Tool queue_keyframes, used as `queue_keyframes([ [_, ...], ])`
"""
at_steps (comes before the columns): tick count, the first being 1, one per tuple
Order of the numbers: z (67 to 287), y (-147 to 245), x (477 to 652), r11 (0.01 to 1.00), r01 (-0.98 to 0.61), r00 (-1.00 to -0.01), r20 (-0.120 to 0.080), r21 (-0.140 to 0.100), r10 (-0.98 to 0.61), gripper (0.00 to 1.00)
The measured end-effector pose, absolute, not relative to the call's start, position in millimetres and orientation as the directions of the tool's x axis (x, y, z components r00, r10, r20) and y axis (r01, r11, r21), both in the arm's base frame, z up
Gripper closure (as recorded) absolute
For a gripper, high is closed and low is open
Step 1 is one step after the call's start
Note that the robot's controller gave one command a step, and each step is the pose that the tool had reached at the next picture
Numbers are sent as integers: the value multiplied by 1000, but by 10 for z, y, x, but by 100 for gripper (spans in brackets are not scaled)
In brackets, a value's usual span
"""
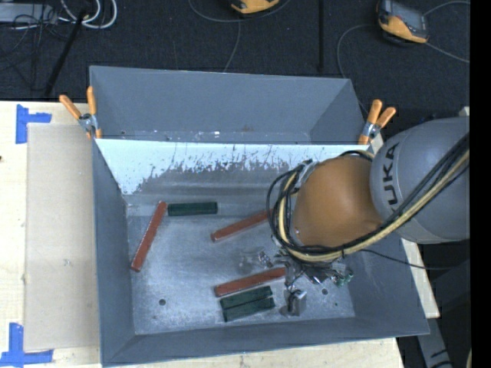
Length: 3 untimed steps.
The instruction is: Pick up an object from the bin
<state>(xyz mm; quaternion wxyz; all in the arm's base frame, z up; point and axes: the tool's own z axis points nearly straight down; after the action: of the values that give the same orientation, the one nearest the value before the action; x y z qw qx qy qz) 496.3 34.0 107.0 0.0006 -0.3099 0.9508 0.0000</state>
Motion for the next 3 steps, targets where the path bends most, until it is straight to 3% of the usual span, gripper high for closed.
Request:
queue_keyframes([
  [1,690,470,5039,743,-669,-743,-1,1,-669,0],
  [2,690,470,5044,744,-668,-744,-1,0,-668,0],
  [3,709,471,5052,743,-669,-743,-4,-2,-669,100],
])
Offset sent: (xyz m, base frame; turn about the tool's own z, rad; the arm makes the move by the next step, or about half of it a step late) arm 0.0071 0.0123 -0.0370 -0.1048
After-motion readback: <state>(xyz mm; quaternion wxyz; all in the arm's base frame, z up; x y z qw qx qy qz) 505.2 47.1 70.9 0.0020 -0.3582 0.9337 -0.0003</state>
